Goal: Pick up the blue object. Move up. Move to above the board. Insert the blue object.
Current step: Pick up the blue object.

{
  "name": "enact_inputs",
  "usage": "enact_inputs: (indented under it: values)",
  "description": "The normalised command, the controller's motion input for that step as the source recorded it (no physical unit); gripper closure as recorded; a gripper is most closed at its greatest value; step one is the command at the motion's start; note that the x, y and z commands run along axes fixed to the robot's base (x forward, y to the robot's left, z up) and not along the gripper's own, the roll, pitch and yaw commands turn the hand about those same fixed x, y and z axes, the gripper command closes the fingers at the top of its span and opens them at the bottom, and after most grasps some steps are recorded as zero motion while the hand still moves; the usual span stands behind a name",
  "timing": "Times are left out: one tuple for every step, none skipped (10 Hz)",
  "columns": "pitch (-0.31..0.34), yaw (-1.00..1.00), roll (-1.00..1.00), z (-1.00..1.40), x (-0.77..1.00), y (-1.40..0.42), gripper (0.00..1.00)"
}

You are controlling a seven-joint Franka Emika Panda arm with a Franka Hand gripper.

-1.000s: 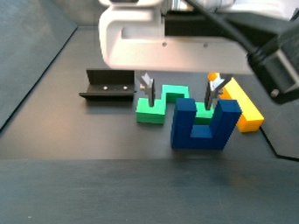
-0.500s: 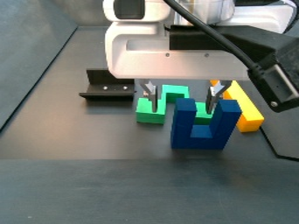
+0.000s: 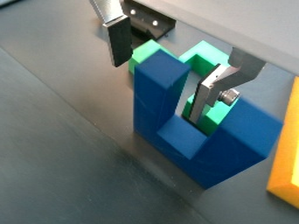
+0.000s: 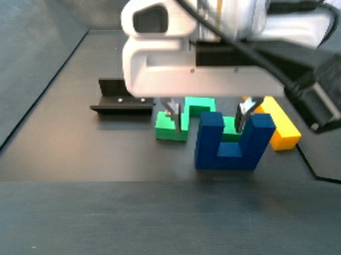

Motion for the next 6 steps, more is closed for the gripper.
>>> enact_inputs:
  values:
    - [0.000,0.00,0.00,0.00,0.00,0.00,0.00]
    - [0.000,0.00,0.00,0.00,0.00,0.00,1.00]
    - [0.000,0.00,0.00,0.00,0.00,0.00,1.00]
    - [0.000,0.00,0.00,0.00,0.00,0.00,1.00]
    - [0.000,0.00,0.00,0.00,0.00,0.00,1.00]
    - [0.000,0.00,0.00,0.00,0.00,0.00,1.00]
